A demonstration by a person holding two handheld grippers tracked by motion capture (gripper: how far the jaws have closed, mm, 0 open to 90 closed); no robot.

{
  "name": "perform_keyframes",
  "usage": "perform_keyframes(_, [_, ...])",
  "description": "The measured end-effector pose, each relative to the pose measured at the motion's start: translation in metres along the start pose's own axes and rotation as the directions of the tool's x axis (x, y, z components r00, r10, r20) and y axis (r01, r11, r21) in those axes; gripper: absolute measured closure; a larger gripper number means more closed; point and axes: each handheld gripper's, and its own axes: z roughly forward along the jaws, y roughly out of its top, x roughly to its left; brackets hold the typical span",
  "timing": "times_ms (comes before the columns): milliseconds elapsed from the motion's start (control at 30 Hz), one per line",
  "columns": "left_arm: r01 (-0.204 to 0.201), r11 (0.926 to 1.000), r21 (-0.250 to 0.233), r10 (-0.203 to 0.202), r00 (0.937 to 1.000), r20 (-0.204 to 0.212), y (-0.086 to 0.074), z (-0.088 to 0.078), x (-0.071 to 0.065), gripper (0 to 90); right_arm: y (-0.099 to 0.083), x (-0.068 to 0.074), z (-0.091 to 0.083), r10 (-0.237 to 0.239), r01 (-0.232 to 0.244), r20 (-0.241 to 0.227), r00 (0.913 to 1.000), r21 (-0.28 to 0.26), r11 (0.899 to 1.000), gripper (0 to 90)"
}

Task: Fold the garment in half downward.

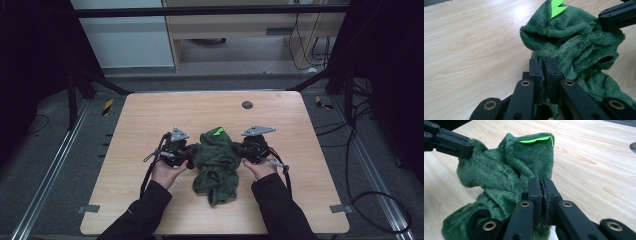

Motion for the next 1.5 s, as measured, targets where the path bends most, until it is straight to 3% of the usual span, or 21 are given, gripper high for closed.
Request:
perform_keyframes(267, [-0.013,0.9999,0.001,0.013,0.9998,0.014,-0.009,-0.008,-0.01,85.4,-0.009,0.01,-0.006,-0.008,0.008,-0.022,0.9997,-0.001,1.0,86.7])
perform_keyframes(967, [-0.028,0.9989,0.038,0.026,0.9979,0.059,-0.033,-0.022,-0.021,85.0,-0.032,0.026,-0.022,-0.044,0.044,-0.062,0.9971,0.0,0.999,86.5])
perform_keyframes(1500, [-0.028,0.9971,0.071,0.021,0.9955,0.093,-0.048,-0.027,-0.028,84.8,-0.049,0.035,-0.03,-0.033,0.035,-0.101,0.9944,0.014,0.999,86.2])
